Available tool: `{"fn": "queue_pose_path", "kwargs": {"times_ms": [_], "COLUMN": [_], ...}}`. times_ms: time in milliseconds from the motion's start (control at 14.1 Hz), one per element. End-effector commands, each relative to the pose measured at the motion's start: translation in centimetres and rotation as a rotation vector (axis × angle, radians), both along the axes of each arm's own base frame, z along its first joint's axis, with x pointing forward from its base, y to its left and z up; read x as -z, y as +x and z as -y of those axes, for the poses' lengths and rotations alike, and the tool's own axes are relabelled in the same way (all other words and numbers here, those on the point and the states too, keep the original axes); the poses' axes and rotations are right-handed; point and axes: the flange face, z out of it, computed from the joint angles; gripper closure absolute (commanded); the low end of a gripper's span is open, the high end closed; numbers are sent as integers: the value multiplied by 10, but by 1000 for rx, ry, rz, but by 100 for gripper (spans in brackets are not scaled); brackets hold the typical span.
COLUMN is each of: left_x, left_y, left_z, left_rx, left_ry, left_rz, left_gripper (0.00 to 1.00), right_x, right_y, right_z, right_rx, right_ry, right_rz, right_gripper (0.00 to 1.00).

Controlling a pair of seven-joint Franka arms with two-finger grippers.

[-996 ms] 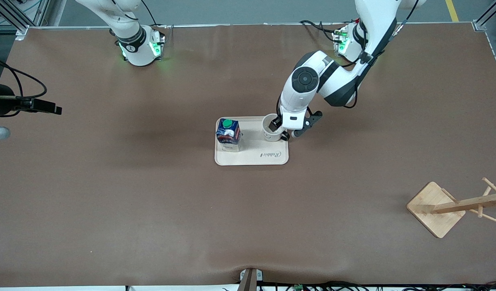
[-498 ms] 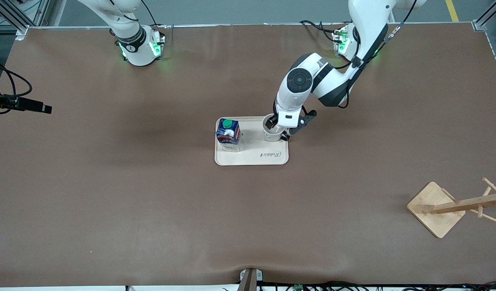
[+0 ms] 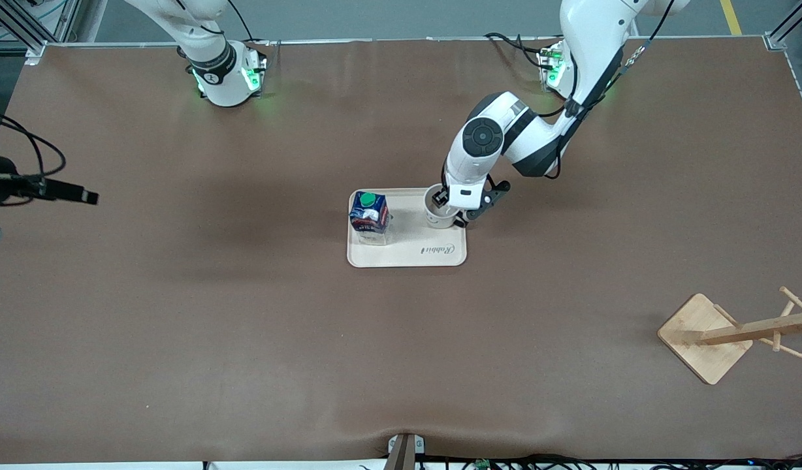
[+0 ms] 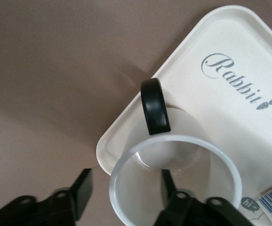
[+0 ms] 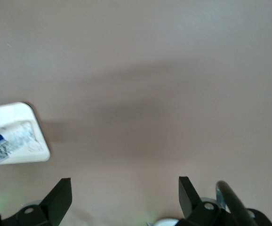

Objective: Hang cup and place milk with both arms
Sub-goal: 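Grasp the mug rim with the left gripper while the right gripper reaches the carton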

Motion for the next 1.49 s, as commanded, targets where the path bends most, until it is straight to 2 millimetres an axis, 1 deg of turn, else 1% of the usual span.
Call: {"fn": "queue_pose_path", "kwargs": {"times_ms": [0,71,142,214,285,356,427,498,569,712,783,925,996,1068,1139,1210,1281,1352,1423], "left_x": [-3,-4,-6,-6,-8,-10,-13,-22,-31,-55,-69,-97,-111,-128,-145,-161,-174,-187,-196], "left_y": [2,2,3,6,6,8,9,11,14,18,22,32,40,52,61,70,78,85,93], "left_z": [1,2,3,1,1,0,1,2,0,-2,-3,-2,-4,-14,-26,-42,-57,-69,-81], "left_rx": [-16,-17,-16,-18,-16,-18,-14,-9,-11,24,24,31,42,53,100,144,189,222,255], "left_ry": [-1,-3,-5,-5,-7,-8,-12,-12,-11,24,34,42,43,41,48,56,62,63,63], "left_rz": [21,23,25,27,30,32,40,49,60,99,107,118,124,135,142,146,146,155,155], "left_gripper": [90,100,100,100,100,100,100,100,100,100,100,100,100,100,100,100,100,100,100], "right_x": [35,40,39,40,41,44,48,55,56,69,70,70,71,82,91,93,95,94,90], "right_y": [19,20,19,18,17,17,18,22,25,29,29,25,26,31,30,25,20,16,11], "right_z": [-75,-84,-86,-94,-110,-119,-120,-120,-127,-156,-166,-192,-199,-209,-230,-255,-276,-294,-313], "right_rx": [11,26,24,18,13,26,34,39,35,24,32,18,19,23,35,39,26,18,29], "right_ry": [7,2,5,16,16,11,7,9,9,4,-1,-9,-8,-8,-15,-23,-26,-24,-26], "right_rz": [-43,-51,-57,-63,-68,-76,-81,-78,-58,-53,-56,-58,-44,-36,-40,-41,-37,-30,-21], "right_gripper": [0,0,0,0,0,0,0,0,0,0,0,0,0,0,0,0,0,0,0]}}
